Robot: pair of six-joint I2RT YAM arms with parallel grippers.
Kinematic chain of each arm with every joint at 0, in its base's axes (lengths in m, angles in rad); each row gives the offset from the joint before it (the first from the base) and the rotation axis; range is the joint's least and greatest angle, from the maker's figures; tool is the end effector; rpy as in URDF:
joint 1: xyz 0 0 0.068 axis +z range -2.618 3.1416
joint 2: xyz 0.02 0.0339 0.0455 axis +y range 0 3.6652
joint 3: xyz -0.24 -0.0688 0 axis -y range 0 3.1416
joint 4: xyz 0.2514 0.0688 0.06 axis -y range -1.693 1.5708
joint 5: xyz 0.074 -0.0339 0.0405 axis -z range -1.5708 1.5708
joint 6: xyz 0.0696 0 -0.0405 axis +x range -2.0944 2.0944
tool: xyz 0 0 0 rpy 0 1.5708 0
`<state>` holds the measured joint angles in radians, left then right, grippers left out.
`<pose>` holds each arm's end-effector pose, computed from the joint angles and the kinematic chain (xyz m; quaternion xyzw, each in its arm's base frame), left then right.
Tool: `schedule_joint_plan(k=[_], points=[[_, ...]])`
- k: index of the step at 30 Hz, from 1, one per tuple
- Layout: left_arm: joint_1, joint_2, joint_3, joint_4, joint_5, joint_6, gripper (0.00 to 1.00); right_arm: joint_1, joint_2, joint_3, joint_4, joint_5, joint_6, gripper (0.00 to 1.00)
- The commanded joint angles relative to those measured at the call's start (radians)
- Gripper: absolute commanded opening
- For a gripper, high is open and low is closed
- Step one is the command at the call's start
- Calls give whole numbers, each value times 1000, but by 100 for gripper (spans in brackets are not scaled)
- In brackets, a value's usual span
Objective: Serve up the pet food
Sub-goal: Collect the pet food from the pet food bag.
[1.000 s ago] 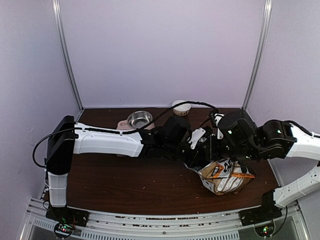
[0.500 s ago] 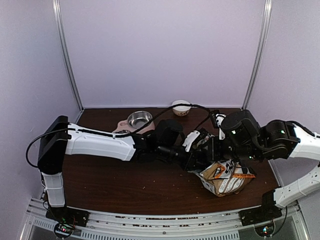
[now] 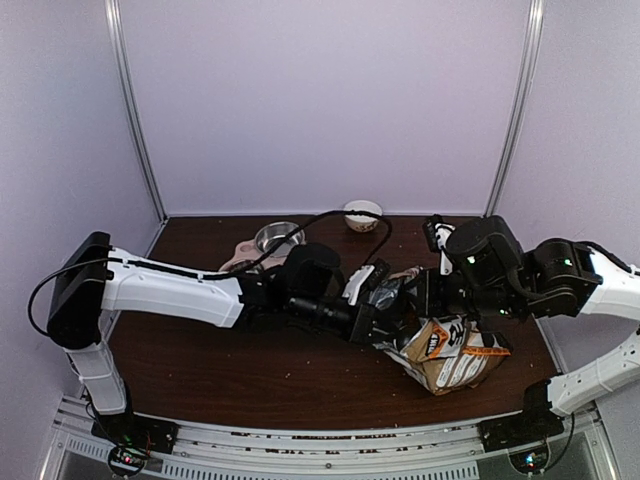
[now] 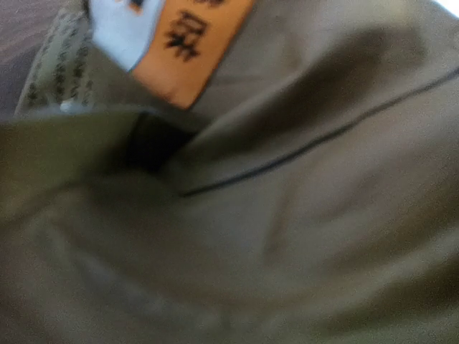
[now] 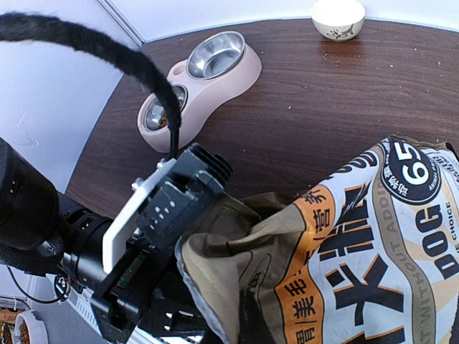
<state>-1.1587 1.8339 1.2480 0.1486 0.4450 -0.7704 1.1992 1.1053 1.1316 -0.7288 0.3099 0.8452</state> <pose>0.1524 -0.4234 0.1983 0.2750 0.7845 -0.5364 0.1454 0.1175 0.2430 0.3039 -0.0939 0.8938 0.2816 0.3362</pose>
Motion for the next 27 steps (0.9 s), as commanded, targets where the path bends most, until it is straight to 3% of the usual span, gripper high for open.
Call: schedule_joint_plan(k=[1, 13, 27], points=[[30, -71, -74, 160, 51, -193, 0, -5, -25, 7, 98, 9, 8, 0], [71, -180, -194, 259, -29, -344, 0, -9, -28, 8, 92, 11, 6, 0], [93, -353, -343, 357, -75, -405, 0, -10, -39, 4, 85, 21, 9, 0]])
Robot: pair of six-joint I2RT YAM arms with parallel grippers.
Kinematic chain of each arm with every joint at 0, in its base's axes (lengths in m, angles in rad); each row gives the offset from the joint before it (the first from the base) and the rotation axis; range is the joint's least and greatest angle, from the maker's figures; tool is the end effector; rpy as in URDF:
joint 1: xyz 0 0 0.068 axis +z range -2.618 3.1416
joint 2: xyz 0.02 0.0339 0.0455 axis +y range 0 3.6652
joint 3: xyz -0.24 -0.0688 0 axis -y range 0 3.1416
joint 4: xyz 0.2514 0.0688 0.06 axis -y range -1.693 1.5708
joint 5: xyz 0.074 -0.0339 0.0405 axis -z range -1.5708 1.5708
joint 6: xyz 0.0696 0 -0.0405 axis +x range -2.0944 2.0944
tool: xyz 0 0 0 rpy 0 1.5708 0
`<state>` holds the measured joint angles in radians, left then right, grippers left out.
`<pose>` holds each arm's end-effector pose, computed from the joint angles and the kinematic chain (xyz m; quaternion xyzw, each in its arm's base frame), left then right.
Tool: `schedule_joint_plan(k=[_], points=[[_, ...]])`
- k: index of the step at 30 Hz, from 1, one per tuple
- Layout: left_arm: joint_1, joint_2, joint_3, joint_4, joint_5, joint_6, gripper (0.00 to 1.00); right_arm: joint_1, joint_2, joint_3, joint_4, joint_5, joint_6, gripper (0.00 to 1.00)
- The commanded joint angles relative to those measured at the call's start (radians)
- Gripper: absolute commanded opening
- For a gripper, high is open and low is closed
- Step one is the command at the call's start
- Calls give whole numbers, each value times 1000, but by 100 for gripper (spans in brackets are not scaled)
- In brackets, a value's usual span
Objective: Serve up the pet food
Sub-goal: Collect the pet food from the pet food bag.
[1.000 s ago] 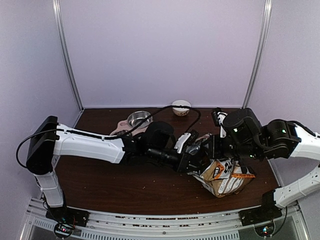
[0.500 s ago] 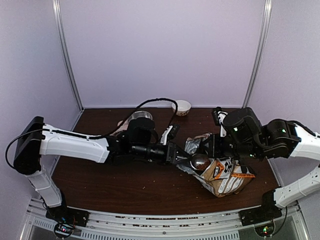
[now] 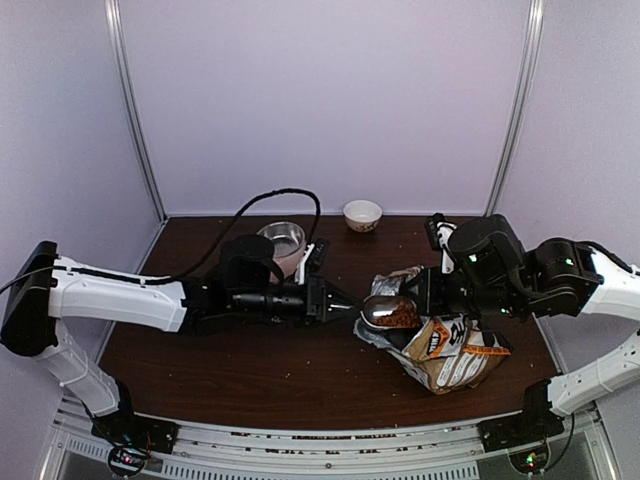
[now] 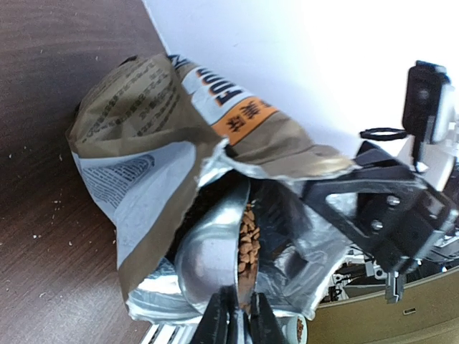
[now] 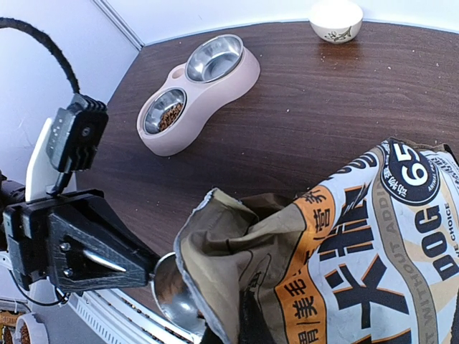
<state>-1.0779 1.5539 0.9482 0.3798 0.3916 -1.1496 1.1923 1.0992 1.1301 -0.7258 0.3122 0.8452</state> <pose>0.1619 -0.3576 0.2287 0.0936 0.7712 -0.6155 0.1331 0.1189 0.2412 0.3052 -0.0895 0.8926 0.2829 0.3396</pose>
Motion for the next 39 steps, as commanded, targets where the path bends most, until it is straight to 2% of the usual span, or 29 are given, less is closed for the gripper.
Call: schedule_joint_plan(k=[1, 13, 23, 30, 34, 39], points=[[14, -89, -56, 132, -22, -26, 0, -5, -34, 6, 80, 19, 10, 0], [39, -257, -239, 230, -24, -88, 0, -4, -39, 13, 67, 33, 14, 0], [61, -348, -272, 248, -11, -97, 0, -4, -38, 17, 62, 35, 14, 0], [79, -385, -304, 333, 1, -182, 0, -5, -39, 20, 57, 39, 12, 0], [96, -412, -305, 300, -10, -185, 0, -4, -42, 16, 59, 40, 15, 0], [193, -500, -358, 211, -26, -178, 0, -5, -51, 8, 58, 42, 15, 0]])
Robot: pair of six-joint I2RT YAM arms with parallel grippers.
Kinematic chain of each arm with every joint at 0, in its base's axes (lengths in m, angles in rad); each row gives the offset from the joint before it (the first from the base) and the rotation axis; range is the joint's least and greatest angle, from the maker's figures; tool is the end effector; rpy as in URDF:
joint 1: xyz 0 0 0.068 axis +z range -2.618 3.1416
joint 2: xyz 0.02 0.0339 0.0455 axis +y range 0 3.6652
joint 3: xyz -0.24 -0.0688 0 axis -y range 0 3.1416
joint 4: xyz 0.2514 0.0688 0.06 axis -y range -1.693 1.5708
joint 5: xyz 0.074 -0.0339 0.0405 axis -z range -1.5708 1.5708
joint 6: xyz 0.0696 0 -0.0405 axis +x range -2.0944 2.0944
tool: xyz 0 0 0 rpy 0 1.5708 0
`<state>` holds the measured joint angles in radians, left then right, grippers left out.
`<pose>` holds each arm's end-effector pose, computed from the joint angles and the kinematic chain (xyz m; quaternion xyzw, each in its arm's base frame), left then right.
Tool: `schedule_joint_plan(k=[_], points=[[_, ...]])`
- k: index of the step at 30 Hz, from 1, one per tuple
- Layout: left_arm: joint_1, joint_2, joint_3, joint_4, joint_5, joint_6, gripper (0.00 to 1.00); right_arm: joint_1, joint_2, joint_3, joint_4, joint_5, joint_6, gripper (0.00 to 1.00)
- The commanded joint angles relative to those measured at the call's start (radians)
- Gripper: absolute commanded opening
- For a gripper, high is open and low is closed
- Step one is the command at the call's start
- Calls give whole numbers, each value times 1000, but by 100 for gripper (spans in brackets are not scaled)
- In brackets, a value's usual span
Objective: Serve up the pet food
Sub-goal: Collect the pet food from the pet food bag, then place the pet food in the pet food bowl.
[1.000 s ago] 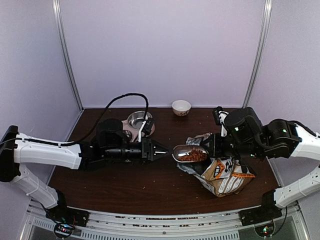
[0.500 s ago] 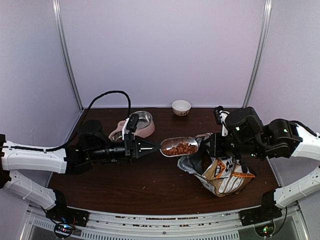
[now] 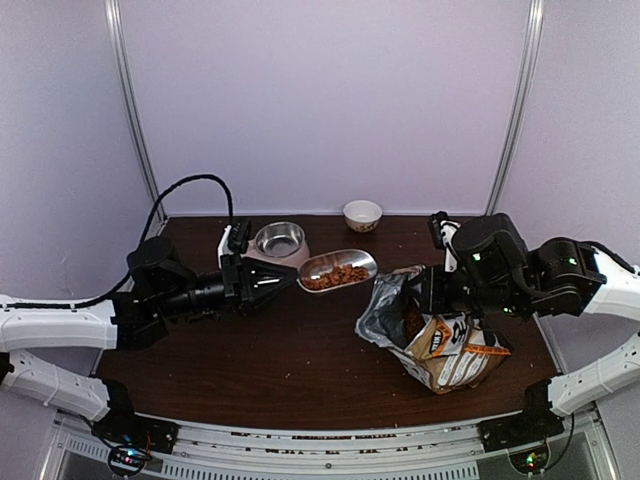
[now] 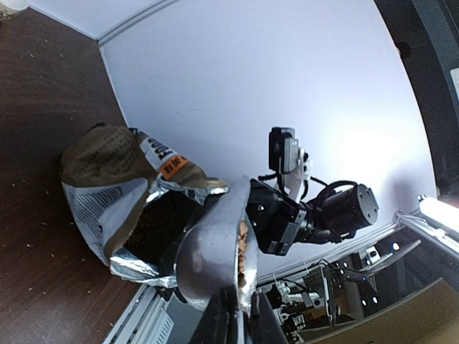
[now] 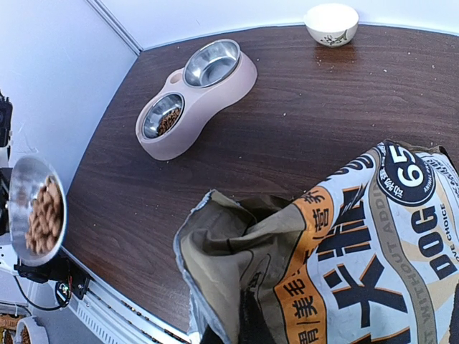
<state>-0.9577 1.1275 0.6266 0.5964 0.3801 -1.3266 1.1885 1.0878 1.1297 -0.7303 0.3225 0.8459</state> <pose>0.1540 -0.2638 0.2754 0.0163 0.6749 -0.7138 0.1865 0.1194 0.2379 0.3076 -0.0846 0.8911 0.2822 0.3451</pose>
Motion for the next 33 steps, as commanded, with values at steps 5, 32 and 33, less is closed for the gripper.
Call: schedule_joint_plan(k=[5, 32, 33], points=[[233, -182, -85, -170, -1, 56, 0, 0, -42, 2, 66, 33, 13, 0], [764, -7, -169, -233, 184, 278, 0, -4, -42, 8, 56, 46, 6, 0], [768, 5, -163, -234, 185, 284, 0, -3, -44, 7, 52, 47, 8, 0]])
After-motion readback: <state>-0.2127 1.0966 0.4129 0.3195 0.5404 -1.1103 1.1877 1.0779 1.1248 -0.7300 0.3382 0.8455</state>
